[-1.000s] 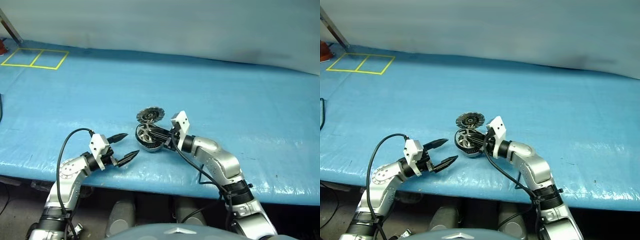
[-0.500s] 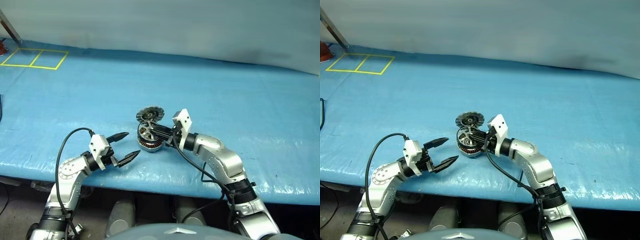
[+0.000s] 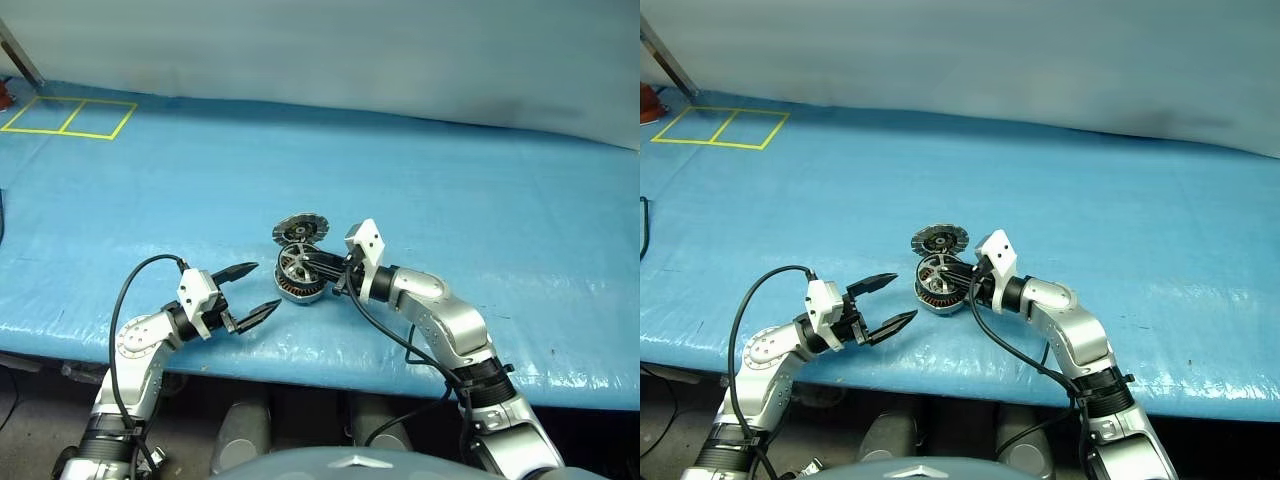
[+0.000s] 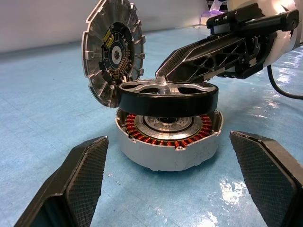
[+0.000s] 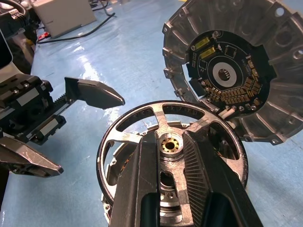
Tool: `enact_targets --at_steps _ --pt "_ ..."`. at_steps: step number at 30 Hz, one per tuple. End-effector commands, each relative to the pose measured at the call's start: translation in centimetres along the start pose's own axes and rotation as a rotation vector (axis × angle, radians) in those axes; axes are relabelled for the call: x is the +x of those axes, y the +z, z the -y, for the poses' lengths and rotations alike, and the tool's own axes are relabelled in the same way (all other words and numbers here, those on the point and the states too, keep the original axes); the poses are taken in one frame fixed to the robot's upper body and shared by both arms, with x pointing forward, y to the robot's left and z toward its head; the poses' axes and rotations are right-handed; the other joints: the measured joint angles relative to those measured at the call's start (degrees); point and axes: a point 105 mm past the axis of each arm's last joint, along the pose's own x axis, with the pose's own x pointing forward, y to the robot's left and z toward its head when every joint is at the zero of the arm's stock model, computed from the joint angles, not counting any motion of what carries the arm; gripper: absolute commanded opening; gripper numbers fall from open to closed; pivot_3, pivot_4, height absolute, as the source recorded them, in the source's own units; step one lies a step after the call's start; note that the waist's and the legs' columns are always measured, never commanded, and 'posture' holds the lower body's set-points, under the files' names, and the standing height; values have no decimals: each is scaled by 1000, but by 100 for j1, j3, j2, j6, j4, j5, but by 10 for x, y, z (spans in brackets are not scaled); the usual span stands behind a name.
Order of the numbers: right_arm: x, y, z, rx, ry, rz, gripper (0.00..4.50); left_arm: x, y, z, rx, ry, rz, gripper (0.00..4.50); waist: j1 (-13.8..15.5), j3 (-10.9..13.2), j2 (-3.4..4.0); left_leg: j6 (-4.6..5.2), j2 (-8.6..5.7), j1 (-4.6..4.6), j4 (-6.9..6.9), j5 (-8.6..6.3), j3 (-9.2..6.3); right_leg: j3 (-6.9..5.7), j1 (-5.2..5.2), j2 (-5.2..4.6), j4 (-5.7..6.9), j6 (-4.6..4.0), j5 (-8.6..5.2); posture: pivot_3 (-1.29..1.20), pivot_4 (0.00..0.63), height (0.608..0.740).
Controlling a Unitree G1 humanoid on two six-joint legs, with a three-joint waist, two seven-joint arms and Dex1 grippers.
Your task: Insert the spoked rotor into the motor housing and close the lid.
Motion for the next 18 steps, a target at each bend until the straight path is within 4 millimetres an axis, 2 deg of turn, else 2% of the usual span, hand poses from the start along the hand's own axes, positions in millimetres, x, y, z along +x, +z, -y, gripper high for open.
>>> enact_targets --at_steps 1,13,14,17,18 --pt "0 8 -3 -37 14 35 386 2 6 -1 23 1 25 4500 0 0 0 0 0 0 0 0 0 0 0 0 0 0 0 0 150 740" --pt "0 4 -5 -29 37 10 386 1 5 -2 26 3 15 4500 1 0 0 0 0 0 0 0 0 0 0 0 0 0 0 0 150 740" --pt "-1 4 -7 -32 45 13 1113 1 5 -2 26 3 15 4500 1 0 0 0 0 0 0 0 0 0 0 0 0 0 0 0 150 740" --pt "-1 11 -7 -37 37 49 2010 1 5 -2 25 4 14 4500 0 0 0 0 0 0 0 0 0 0 0 0 0 0 0 0 150 740" --pt "-1 13 -7 -39 37 60 2010 1 5 -2 24 4 14 4500 0 0 0 0 0 0 0 0 0 0 0 0 0 0 0 0 150 740"
